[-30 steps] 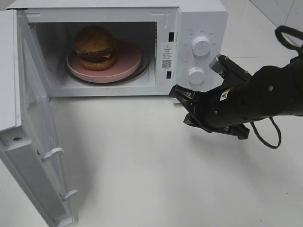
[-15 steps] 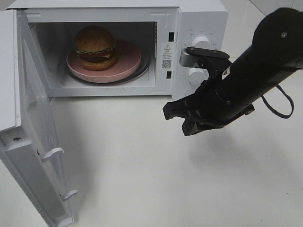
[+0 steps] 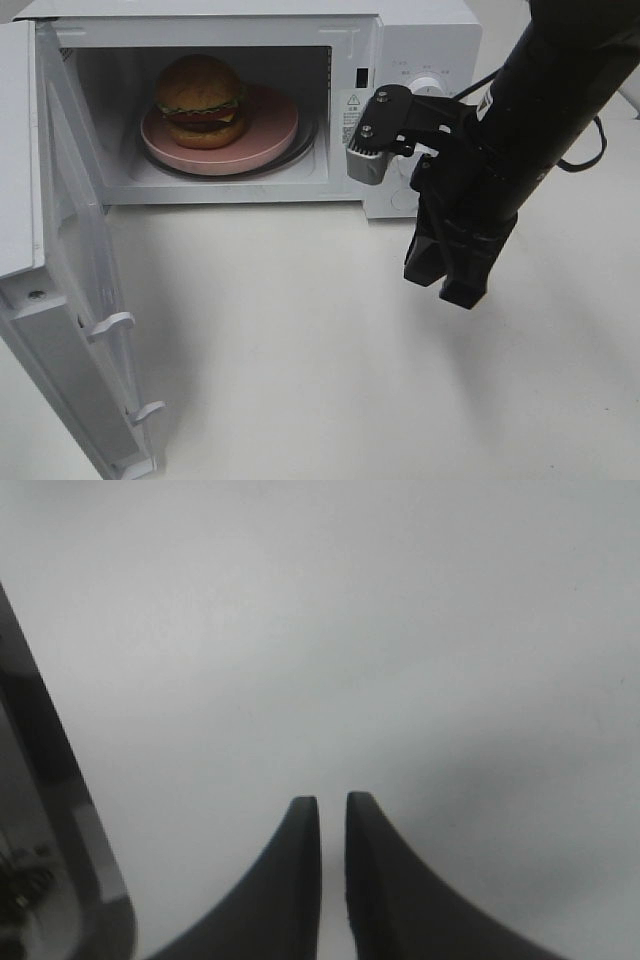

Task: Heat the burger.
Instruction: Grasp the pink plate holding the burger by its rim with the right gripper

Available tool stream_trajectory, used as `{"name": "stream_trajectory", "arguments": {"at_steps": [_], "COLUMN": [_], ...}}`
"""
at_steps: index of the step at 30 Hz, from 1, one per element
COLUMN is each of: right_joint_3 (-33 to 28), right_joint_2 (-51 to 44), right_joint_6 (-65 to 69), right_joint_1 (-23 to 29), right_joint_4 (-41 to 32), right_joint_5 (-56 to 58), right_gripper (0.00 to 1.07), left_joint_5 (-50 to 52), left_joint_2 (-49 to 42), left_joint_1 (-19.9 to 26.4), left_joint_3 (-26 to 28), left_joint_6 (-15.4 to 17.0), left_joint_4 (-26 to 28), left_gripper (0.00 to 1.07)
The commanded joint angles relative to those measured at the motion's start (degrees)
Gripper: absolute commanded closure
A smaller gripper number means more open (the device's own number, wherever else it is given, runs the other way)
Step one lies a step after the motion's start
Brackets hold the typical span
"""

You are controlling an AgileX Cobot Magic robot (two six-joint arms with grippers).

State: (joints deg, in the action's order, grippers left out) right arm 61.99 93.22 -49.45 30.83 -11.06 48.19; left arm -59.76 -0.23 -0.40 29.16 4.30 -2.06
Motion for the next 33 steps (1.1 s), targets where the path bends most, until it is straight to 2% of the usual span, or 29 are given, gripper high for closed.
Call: {"name": "stream_trajectory", "arguments": {"at_steps": [1,7,8,9,11,12,13,14,15,16,17,18,19,20,21,22,23,33], "right_joint_3": [1.32,2.41,2.41,2.41,2.41,2.41,2.41,2.41,2.41,2.41,2.41,2.41,2.41,2.41,2.41,2.58,3.09,7.33], "right_joint_2": [-0.4,-0.4,-0.4,-0.4,-0.4,-0.4,-0.4,-0.4,-0.4,-0.4,-0.4,-0.4,-0.29,0.0,0.0,0.69,1.49,6.53], "right_joint_6": [-8.37,-14.09,-14.44,-14.44,-14.38,-14.38,-14.27,-14.04,-14.04,-12.72,-11.63,-11.63,-8.88,-7.68,-7.68,-6.07,-5.73,-4.93], "right_joint_1": [-0.06,1.09,2.41,2.41,4.35,4.35,5.73,6.25,6.25,7.51,7.96,7.96,8.71,9.11,9.11,9.68,9.91,11.52], "right_joint_4": [2.69,8.65,12.66,12.66,17.42,17.42,20.0,21.31,21.31,23.49,24.29,24.29,26.36,27.56,27.56,29.34,30.42,32.89], "right_joint_5": [1.15,-1.49,-2.69,-2.69,-5.1,-5.1,-6.93,-7.96,-7.96,-11.34,-13.01,-13.01,-15.58,-16.67,-16.67,-17.53,-17.59,-19.42], "right_gripper": [0.98,0.96,0.93,0.93,0.83,0.83,0.71,0.65,0.65,0.5,0.43,0.43,0.29,0.21,0.21,0.11,0.08,0.09], "left_joint_5": [0.63,0.63,0.63,0.63,0.63,0.63,0.63,0.63,0.63,0.63,0.63,0.63,0.63,0.63,0.63,0.63,0.63,0.63], "left_joint_2": [-1.03,-1.03,-1.03,-1.03,-1.03,-1.03,-1.03,-1.03,-1.03,-1.03,-1.03,-1.03,-1.03,-1.03,-1.03,-1.03,-1.03,-1.03], "left_joint_1": [0.11,0.11,0.11,0.11,0.11,0.11,0.11,0.11,0.11,0.11,0.11,0.11,0.11,0.11,0.11,0.11,0.11,0.11], "left_joint_3": [-0.17,-0.17,-0.17,-0.17,-0.17,-0.17,-0.17,-0.17,-0.17,-0.17,-0.17,-0.17,-0.17,-0.17,-0.17,-0.17,-0.17,-0.17], "left_joint_6": [0.23,0.23,0.23,0.23,0.23,0.23,0.23,0.23,0.23,0.23,0.23,0.23,0.23,0.23,0.23,0.23,0.23,0.23], "left_joint_4": [0.11,0.11,0.11,0.11,0.11,0.11,0.11,0.11,0.11,0.11,0.11,0.11,0.11,0.11,0.11,0.11,0.11,0.11], "left_gripper": [0.07,0.07,0.07,0.07,0.07,0.07,0.07,0.07,0.07,0.07,0.07,0.07,0.07,0.07,0.07,0.07,0.07,0.07]}}
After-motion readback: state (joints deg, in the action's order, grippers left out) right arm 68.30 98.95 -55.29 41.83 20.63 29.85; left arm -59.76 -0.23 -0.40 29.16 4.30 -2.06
